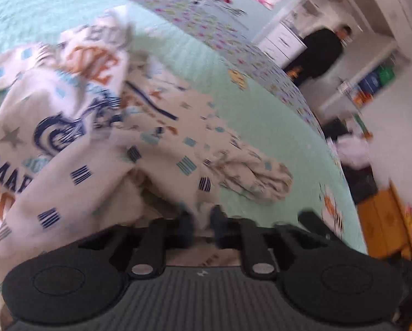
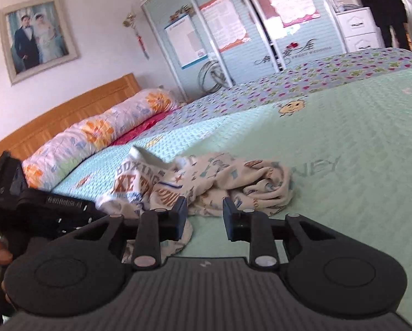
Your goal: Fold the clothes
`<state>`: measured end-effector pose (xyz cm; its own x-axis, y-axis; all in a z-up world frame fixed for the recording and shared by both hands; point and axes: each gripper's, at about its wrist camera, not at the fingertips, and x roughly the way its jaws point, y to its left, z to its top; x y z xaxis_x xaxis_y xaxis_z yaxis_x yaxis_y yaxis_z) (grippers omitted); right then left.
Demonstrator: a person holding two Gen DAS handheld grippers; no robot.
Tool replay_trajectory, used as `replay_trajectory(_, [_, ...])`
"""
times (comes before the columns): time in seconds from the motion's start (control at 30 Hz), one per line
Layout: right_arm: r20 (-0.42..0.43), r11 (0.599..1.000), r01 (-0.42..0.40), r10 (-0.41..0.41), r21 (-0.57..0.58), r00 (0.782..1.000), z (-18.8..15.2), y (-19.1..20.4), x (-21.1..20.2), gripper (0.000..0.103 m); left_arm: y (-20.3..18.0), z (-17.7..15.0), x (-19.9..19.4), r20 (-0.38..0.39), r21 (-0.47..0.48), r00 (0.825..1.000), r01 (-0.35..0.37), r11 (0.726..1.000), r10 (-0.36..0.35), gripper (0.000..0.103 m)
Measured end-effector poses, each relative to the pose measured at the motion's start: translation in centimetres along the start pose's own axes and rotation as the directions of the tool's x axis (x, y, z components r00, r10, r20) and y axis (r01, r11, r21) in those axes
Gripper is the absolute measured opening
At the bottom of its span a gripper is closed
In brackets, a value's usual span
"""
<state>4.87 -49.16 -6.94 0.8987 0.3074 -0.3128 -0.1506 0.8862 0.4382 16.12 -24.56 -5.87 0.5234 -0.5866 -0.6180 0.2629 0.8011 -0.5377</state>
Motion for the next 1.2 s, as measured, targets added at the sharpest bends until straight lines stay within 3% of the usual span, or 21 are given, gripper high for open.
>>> replay_trajectory(0.1, [0.037, 0.998, 0.021, -0.023, 0.052, 0.999, 0.2, -0.9, -0.5, 0.029, -2.0, -0.9, -1.0, -0.019, 0.090, 0.997, 0.076, 0.993, -0.075, 0.007])
replay_trajectory(0.2, [0.052, 0.997, 0.022, -0.026, 0.069, 0.998, 0.3, -1.2, -0.6, 0.029, -4.4, -2.4, -2.0, -0.078, 0.181, 0.982, 0.183, 0.966, -0.171, 0.007])
replay_trajectory(0.4, [0.075, 0.995, 0.018, -0.025, 0.096, 0.997, 0.4, -1.7, -0.8, 0.029, -8.3, -7.4, -4.8, -0.280, 0.279, 0.907, 0.391, 0.877, -0.315, 0.007])
replay_trajectory(0.47, [0.072, 0.995, 0.015, -0.022, 0.099, 0.997, 0.4, -1.8, -0.7, 0.029, -9.1, -8.7, -5.4, -0.332, 0.314, 0.883, 0.436, 0.843, -0.333, 0.007])
replay_trajectory(0.53, [0.063, 0.995, 0.009, -0.016, 0.101, 0.998, 0.4, -1.9, -0.6, 0.030, -9.5, -10.0, -5.3, -0.380, 0.353, 0.872, 0.444, 0.823, -0.308, 0.007])
replay_trajectory(0.6, [0.051, 0.995, 0.009, -0.014, 0.101, 0.999, 0.3, -2.0, -0.4, 0.031, -8.8, -11.0, -3.9, -0.433, 0.353, 0.866, 0.420, 0.836, -0.252, 0.008])
replay_trajectory(0.7, [0.026, 0.995, 0.016, -0.019, 0.096, 0.999, 0.1, -1.9, 0.0, 0.033, -7.1, -11.9, -2.1, -0.499, 0.275, 0.844, 0.370, 0.887, -0.197, 0.008])
replay_trajectory(0.77, [0.009, 0.995, 0.026, -0.027, 0.094, 1.000, -0.1, -1.9, 0.2, 0.037, -6.6, -12.3, -2.0, -0.517, 0.265, 0.834, 0.372, 0.890, -0.194, 0.008])
replay_trajectory(0.83, [-0.009, 0.994, 0.046, -0.045, 0.102, 0.999, -0.3, -2.1, 0.5, 0.046, -7.0, -12.6, -2.8, -0.528, 0.312, 0.828, 0.396, 0.864, -0.189, 0.015])
replay_trajectory(0.9, [-0.025, 0.990, 0.067, -0.064, 0.125, 0.998, -0.5, -2.6, 0.7, 0.047, -7.3, -12.7, -4.1, -0.536, 0.360, 0.823, 0.425, 0.831, -0.189, 0.035])
replay_trajectory(0.97, [-0.035, 0.986, 0.082, -0.078, 0.145, 0.996, -0.6, -2.9, 0.9, 0.047, -7.1, -12.1, -5.2, -0.540, 0.358, 0.814, 0.455, 0.816, -0.217, 0.036])
replay_trajectory(1.03, [-0.038, 0.983, 0.095, -0.090, 0.157, 0.995, -0.8, -3.2, 1.0, 0.047, -6.4, -11.2, -6.2, -0.532, 0.325, 0.808, 0.471, 0.820, -0.253, 0.036])
replay_trajectory(1.1, [-0.032, 0.978, 0.112, -0.108, 0.177, 0.994, -0.8, -3.4, 1.0, 0.050, -5.6, -10.3, -7.2, -0.502, 0.292, 0.820, 0.459, 0.839, -0.274, 0.037])
replay_trajectory(1.2, [-0.013, 0.951, 0.143, -0.145, 0.273, 0.989, -1.1, -4.9, 1.5, 0.067, -4.3, -9.1, -8.7, -0.436, 0.278, 0.858, 0.416, 0.866, -0.272, 0.037])
